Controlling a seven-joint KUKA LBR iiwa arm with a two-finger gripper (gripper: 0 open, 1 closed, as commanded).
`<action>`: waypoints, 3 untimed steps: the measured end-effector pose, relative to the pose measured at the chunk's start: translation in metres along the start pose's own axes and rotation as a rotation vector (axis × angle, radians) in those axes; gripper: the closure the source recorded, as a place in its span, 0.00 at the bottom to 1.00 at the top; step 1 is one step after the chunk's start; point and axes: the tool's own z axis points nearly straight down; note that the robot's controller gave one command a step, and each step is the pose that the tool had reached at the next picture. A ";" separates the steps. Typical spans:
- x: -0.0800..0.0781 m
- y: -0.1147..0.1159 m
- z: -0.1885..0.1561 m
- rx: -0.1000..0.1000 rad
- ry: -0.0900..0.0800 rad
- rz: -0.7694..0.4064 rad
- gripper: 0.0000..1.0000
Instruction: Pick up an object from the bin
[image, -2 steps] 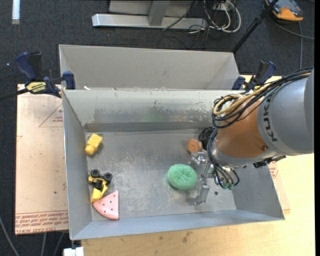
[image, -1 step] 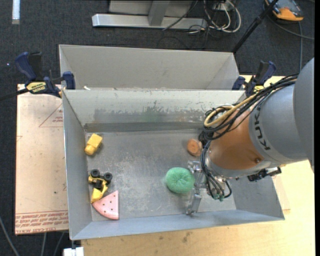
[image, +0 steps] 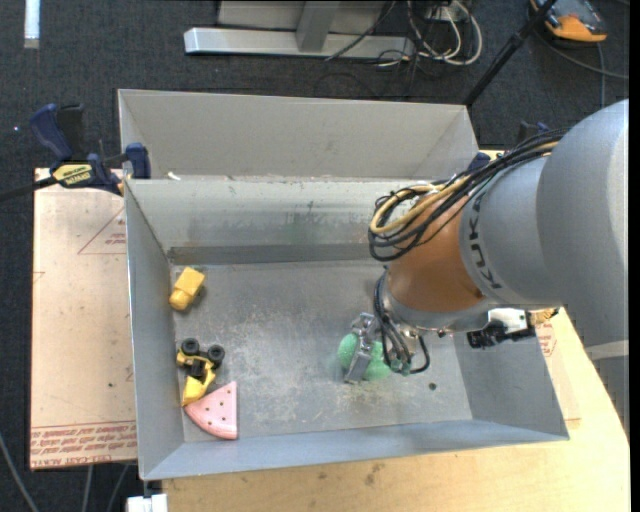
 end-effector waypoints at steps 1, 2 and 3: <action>0.000 0.000 0.000 0.000 0.000 0.000 1.00; -0.012 0.007 -0.126 0.000 -0.001 -0.035 1.00; -0.011 0.007 -0.126 0.000 -0.001 -0.035 1.00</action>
Offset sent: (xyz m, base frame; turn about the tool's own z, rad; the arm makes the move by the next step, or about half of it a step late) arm 0.0124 0.0027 0.1261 -0.0321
